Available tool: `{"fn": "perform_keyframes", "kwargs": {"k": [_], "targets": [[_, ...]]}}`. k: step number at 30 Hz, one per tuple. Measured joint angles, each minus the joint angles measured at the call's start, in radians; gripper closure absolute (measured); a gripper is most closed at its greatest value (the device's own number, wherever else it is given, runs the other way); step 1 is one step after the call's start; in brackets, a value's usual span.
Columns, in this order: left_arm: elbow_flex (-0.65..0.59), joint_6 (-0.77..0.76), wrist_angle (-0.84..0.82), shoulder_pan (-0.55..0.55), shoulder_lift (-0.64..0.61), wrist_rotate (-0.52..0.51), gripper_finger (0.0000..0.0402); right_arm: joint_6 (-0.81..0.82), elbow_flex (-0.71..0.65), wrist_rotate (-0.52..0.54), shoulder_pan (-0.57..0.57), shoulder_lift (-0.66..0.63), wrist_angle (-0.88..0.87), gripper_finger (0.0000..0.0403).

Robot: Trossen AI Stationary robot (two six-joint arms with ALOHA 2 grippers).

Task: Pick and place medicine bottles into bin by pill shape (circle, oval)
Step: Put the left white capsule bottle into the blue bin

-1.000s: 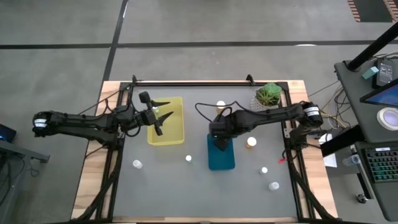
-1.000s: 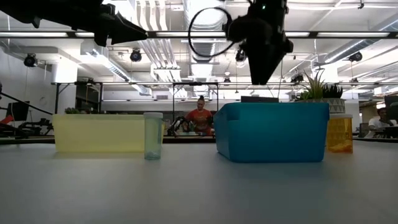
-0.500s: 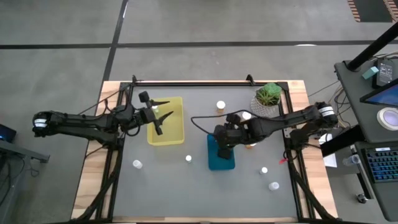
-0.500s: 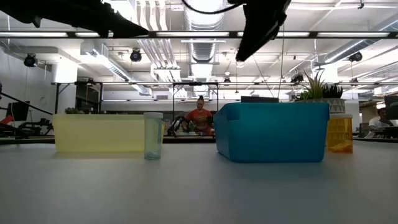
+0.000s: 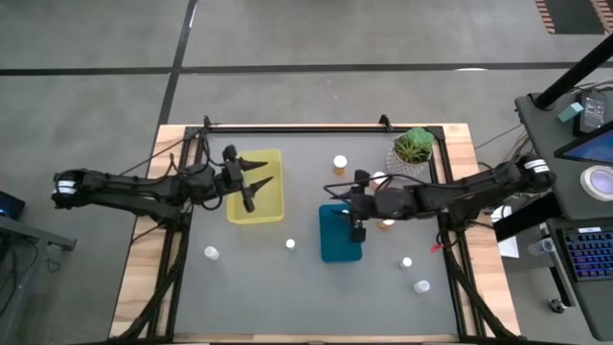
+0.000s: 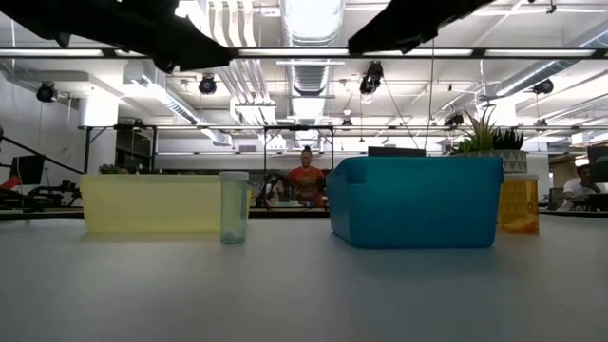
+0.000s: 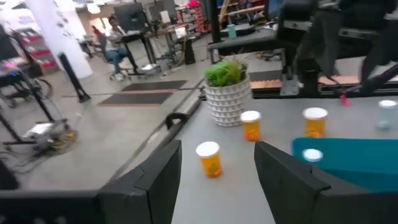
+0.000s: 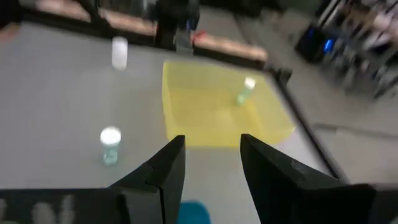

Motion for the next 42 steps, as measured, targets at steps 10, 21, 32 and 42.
{"fn": "perform_keyframes", "kwargs": {"k": [10,21,32,42], "targets": [[0.061,-0.053,0.039,-0.021,0.093,0.092,0.0214,-0.131,-0.187,-0.187,-0.042,-0.148,0.322,0.0260],[0.283,-0.114,-0.205,-0.053,0.255,0.112,0.0214,-0.226,-0.297,-0.262,-0.079,-0.304,0.425,0.0266],[0.619,-0.557,-0.797,-0.118,0.409,0.216,0.0214,-0.228,-0.361,-0.262,-0.079,-0.432,0.410,0.0273],[0.687,-1.189,-1.011,-0.288,0.498,0.582,0.0214,-0.233,-0.363,-0.262,-0.079,-0.445,0.377,0.0273]]}}
